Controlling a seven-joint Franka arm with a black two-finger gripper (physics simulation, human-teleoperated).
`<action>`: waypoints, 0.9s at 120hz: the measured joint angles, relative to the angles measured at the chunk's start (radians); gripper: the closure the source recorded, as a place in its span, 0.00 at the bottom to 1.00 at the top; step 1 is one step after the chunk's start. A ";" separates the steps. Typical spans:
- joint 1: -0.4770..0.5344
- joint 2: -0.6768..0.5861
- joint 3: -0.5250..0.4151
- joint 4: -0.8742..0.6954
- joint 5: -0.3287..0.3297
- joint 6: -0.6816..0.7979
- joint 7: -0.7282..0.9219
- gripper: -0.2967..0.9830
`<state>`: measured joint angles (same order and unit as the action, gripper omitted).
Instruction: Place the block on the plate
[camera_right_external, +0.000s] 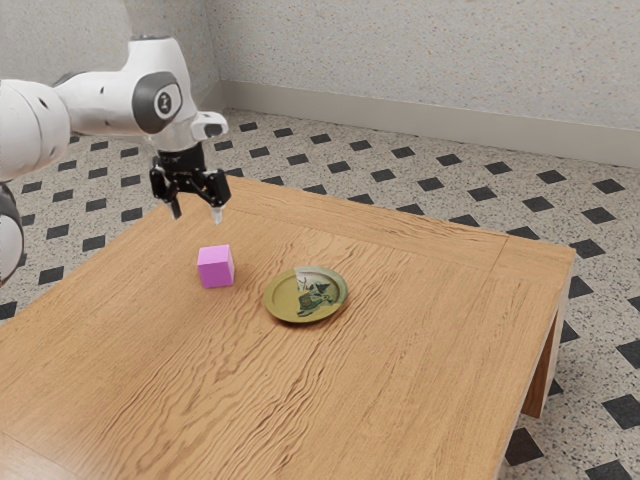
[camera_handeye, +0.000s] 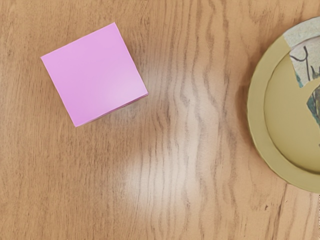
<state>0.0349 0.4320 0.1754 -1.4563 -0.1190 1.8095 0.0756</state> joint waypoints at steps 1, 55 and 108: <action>0.001 0.002 -0.001 0.000 -0.002 0.002 -0.004 0.23; 0.086 0.147 -0.064 0.018 -0.053 0.073 -0.185 0.23; 0.106 0.231 -0.084 0.071 -0.050 0.116 -0.274 0.23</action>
<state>0.1406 0.6631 0.0916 -1.3854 -0.1692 1.9257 -0.1980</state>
